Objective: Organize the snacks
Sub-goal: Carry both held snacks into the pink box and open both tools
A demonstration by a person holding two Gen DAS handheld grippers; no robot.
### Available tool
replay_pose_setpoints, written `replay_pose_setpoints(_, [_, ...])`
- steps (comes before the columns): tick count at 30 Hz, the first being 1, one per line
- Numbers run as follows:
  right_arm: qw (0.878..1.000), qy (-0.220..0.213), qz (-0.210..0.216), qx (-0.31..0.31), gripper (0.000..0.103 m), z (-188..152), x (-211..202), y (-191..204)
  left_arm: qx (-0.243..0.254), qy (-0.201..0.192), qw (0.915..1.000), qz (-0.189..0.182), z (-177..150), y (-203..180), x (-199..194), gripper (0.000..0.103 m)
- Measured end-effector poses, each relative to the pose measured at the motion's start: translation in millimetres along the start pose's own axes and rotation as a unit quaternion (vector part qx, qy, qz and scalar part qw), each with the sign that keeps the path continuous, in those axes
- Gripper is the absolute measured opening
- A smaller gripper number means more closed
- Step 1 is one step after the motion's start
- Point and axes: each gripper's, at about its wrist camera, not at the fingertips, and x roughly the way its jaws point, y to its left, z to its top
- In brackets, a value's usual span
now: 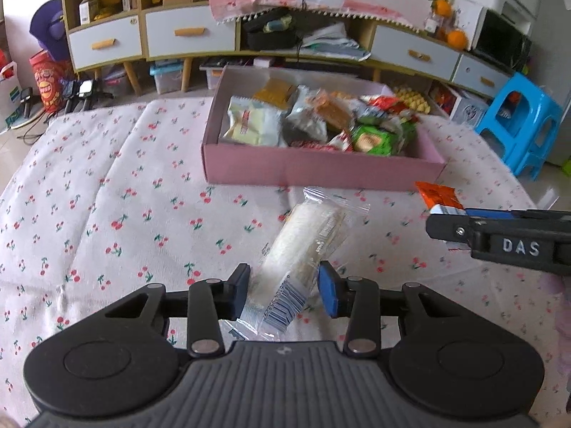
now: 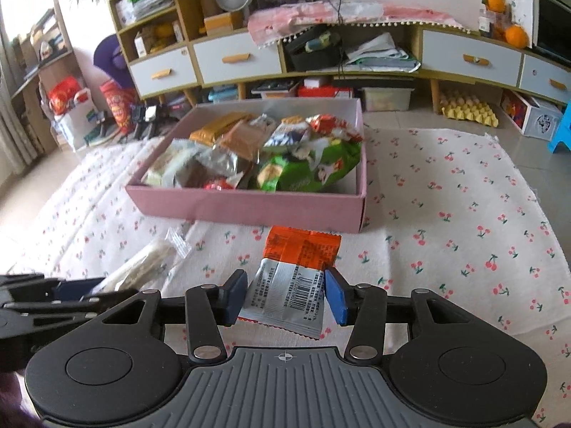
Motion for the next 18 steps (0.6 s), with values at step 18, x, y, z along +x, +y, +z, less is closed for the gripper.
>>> replay_pose_setpoints(18, [0.991,-0.063,0.020,0.115,0.047,61,17,-19,-0.071,-0.089,0.9931,-0.030,69,13,27,0.035])
